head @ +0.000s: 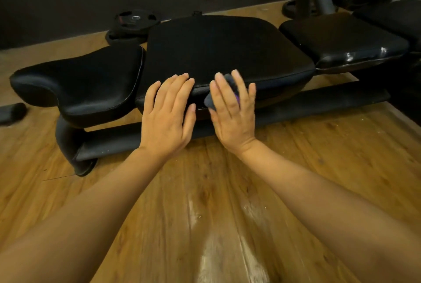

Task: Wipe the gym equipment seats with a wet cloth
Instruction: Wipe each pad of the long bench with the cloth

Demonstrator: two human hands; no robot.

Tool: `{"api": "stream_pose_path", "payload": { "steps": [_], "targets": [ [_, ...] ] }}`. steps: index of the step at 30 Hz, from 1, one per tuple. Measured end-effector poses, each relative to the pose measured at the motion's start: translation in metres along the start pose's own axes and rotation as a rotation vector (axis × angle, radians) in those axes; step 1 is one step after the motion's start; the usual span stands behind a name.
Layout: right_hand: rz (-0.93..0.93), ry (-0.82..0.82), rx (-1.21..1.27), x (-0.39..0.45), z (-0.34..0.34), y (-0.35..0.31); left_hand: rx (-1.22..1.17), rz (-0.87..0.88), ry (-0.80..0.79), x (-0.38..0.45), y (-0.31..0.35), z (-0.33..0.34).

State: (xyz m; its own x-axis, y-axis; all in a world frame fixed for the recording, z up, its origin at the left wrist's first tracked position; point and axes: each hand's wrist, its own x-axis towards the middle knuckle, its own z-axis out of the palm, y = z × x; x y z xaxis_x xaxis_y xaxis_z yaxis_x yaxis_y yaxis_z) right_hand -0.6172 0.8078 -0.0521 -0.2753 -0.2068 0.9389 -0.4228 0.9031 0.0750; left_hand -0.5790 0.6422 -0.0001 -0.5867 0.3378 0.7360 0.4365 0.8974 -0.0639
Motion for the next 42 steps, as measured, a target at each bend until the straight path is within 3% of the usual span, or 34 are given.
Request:
{"api": "stream_pose_path", "payload": {
  "steps": [3,5,7,9,12,17,21,25,30,34,39,42],
  "targets": [
    [-0.405,0.023,-0.067,-0.002,-0.003,0.04,0.021,-0.034,0.01,0.001,0.007,0.002],
    [-0.56,-0.003,-0.048,-0.003,-0.011,0.076,0.032,-0.067,0.017,0.001,0.012,0.003],
    [-0.507,-0.032,-0.015,-0.004,-0.024,0.118,0.031,-0.115,0.014,0.002,0.02,0.004],
    [-0.316,-0.109,0.086,-0.005,-0.033,0.154,0.045,-0.157,0.017,0.004,0.027,0.005],
    [-0.177,-0.218,0.213,-0.003,-0.038,0.175,0.071,-0.218,0.02,0.007,0.036,0.008],
    [-0.17,-0.143,0.179,-0.006,-0.028,0.156,0.095,-0.229,-0.007,0.009,0.041,0.006],
    [-0.397,-0.006,0.117,0.004,-0.016,0.096,0.128,-0.237,-0.052,0.01,0.042,0.003],
    [-0.479,0.066,0.106,0.011,-0.006,0.07,0.147,-0.22,-0.093,0.008,0.042,-0.002],
    [-0.626,-0.052,0.128,0.003,-0.028,0.141,0.132,-0.154,-0.14,0.005,0.035,-0.006],
    [-0.472,-0.235,0.14,-0.005,-0.039,0.192,0.127,-0.18,-0.107,0.007,0.038,-0.005],
    [-0.297,-0.327,0.231,-0.003,-0.05,0.163,0.08,-0.055,-0.065,0.012,0.043,0.003],
    [-0.311,-0.386,0.268,0.001,-0.056,0.139,0.065,0.007,-0.064,0.015,0.051,0.006]
  ]
}}
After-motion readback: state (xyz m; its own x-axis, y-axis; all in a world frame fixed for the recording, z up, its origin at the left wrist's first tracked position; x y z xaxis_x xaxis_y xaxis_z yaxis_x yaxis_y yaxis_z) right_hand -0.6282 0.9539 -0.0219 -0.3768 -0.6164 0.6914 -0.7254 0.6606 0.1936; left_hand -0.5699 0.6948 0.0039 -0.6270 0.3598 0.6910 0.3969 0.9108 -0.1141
